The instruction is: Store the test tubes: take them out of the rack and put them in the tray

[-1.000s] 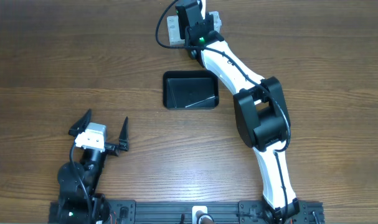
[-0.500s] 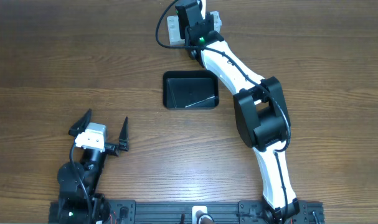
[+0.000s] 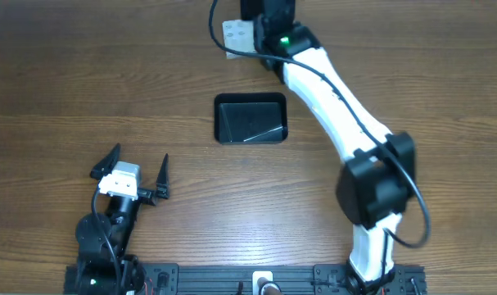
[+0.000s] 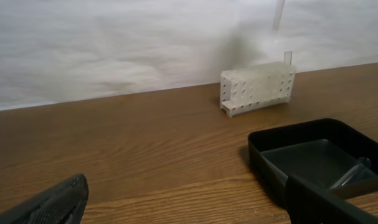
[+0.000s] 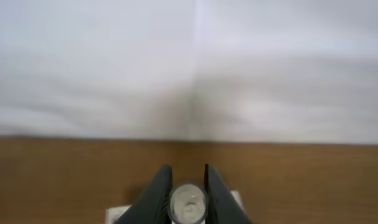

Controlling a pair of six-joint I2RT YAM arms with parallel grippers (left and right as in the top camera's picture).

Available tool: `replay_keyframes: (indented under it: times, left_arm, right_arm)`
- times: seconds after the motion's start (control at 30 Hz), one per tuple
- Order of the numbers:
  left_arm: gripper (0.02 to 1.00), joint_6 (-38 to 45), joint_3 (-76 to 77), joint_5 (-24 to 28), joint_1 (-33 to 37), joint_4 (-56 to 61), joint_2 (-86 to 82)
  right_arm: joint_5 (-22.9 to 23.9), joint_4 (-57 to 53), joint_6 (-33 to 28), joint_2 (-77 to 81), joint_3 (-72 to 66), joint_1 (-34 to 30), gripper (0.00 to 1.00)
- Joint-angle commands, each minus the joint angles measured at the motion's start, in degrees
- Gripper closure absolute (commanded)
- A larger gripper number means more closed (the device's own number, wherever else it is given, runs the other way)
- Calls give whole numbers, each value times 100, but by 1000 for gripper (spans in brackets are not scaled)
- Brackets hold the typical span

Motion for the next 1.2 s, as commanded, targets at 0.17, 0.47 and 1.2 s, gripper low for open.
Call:
replay_keyframes:
  times: [0.17, 0.47, 1.2]
  left_arm:
    - [18, 74, -26, 76, 35, -7, -46]
    - [18, 74, -26, 74, 35, -7, -46]
    - [20, 74, -26, 74, 35, -7, -46]
  right_arm:
    - [-1060, -1665, 662, -741, 140, -7, 875]
    - [-2549, -2592, 750, -142, -435, -13, 875]
    - [-3220, -2662, 841, 214, -1576, 0, 952]
